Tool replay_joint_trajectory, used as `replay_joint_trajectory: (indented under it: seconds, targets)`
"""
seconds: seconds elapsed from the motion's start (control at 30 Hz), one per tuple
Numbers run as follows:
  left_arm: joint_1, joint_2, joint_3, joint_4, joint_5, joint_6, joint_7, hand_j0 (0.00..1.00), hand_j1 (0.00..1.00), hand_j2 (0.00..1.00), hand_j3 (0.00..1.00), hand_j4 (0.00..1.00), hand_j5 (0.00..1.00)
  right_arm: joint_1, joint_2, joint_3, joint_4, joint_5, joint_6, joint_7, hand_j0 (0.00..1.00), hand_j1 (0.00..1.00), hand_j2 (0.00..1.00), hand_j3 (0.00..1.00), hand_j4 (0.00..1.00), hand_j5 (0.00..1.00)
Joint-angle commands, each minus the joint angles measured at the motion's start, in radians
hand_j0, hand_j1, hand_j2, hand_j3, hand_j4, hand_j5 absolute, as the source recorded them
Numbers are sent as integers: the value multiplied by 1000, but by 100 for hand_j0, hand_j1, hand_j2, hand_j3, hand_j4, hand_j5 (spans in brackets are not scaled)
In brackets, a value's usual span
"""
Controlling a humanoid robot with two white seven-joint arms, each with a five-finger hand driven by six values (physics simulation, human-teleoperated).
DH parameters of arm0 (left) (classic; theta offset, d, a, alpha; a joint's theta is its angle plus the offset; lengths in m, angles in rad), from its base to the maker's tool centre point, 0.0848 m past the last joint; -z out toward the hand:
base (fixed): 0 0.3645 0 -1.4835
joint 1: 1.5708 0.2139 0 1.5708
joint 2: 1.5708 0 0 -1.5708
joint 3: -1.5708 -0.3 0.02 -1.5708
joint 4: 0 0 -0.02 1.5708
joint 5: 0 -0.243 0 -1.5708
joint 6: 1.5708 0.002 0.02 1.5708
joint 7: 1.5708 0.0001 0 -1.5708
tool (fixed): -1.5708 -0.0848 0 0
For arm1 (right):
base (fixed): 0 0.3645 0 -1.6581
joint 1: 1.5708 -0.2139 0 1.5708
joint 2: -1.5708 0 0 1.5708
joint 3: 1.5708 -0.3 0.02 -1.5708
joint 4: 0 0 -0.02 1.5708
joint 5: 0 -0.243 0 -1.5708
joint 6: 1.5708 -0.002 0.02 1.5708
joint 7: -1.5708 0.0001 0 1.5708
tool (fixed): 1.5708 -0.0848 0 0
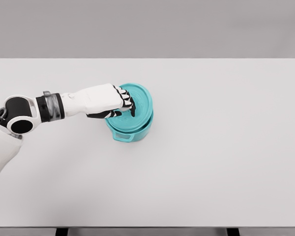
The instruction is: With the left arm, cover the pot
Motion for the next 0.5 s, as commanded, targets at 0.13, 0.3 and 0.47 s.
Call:
replay_joint_trajectory:
  seconds: [0.13, 0.3, 0.47]
  targets:
    - [0, 7, 1, -1, 4, 1, -2, 58, 58, 58, 58, 58, 58, 0, 0, 0, 0, 0, 0, 0, 100, 100, 100, 100, 100, 100]
    - [-2, 7, 1, -1, 7, 1, -2, 60, 60, 60, 60, 60, 60, 0, 0, 0, 0, 0, 0, 0, 100, 100, 100, 100, 100, 100]
    - [-2, 7, 1, -1, 7, 1, -2, 60, 60, 60, 60, 60, 60, 0, 0, 0, 0, 0, 0, 0, 100, 100, 100, 100, 100, 100]
